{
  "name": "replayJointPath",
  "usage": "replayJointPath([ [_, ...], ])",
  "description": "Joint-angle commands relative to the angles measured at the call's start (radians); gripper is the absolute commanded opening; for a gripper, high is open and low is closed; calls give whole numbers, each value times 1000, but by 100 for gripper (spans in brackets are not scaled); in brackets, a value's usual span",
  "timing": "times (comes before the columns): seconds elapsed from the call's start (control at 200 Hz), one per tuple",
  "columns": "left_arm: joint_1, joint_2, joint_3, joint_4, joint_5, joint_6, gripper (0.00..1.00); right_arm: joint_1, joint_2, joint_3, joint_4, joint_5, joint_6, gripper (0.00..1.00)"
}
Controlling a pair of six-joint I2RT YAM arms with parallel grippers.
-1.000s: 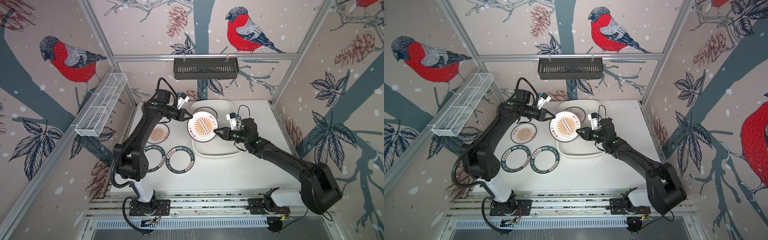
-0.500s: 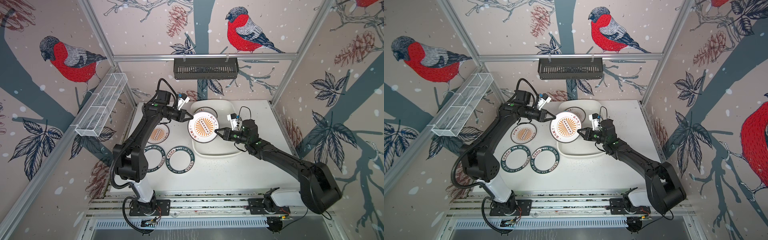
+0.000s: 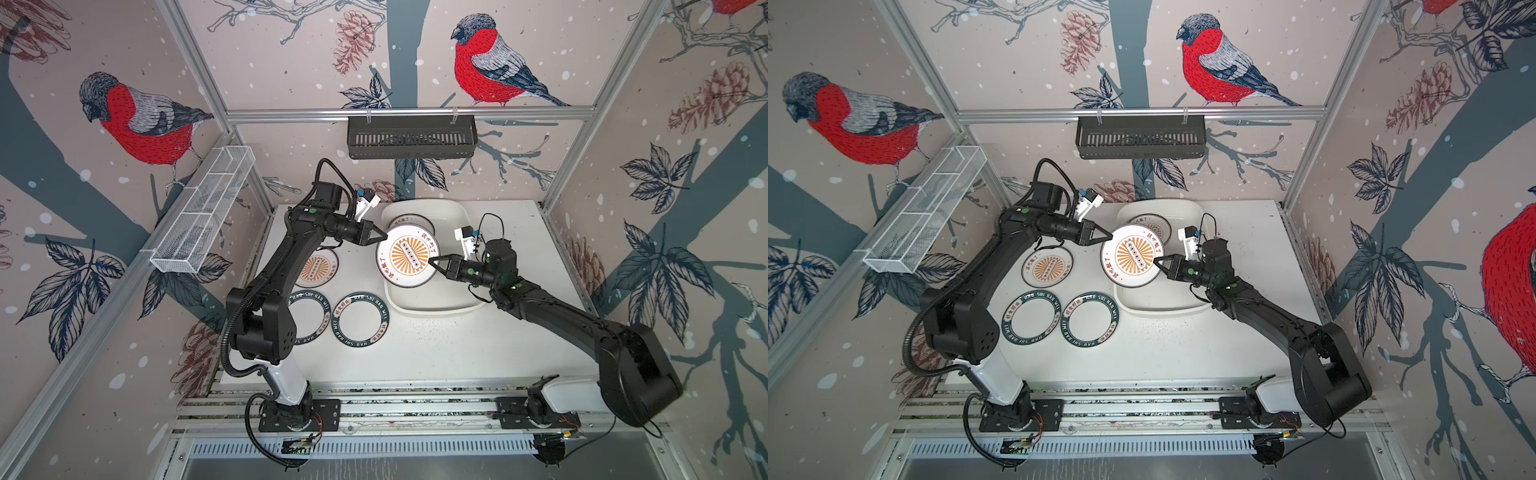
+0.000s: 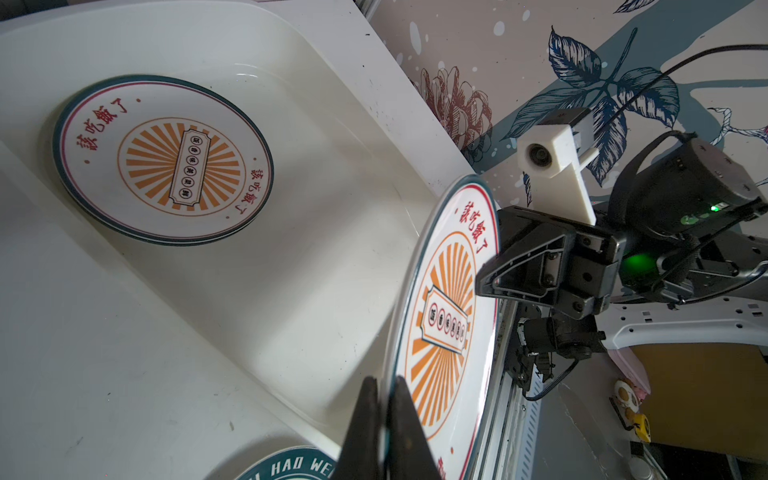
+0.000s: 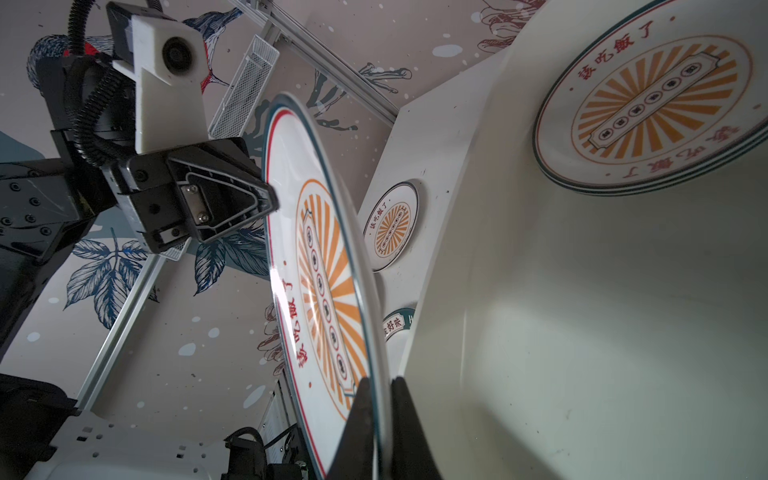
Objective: Place the plates into the plastic bin on the countertop
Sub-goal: 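Close the right gripper on the plate rim and open the left gripper, then lower the plate into the bin with the right gripper while the left arm withdraws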
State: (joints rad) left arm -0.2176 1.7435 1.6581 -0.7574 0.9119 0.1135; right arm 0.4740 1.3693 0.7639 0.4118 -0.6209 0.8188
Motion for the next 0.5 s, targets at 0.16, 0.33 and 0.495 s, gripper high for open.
replayJointPath([
  [0.16,-3,-6,-4,24,41,-14,7,-3,6,-2,61,-23,-3,2],
  [0.33,-3,-7,0,24,12,-14,46,-23,13,9,52,-29,-4,2],
  [0.495,0,-29,3,28,-42,-9,66,-65,12,23,7,-49,-28,2],
])
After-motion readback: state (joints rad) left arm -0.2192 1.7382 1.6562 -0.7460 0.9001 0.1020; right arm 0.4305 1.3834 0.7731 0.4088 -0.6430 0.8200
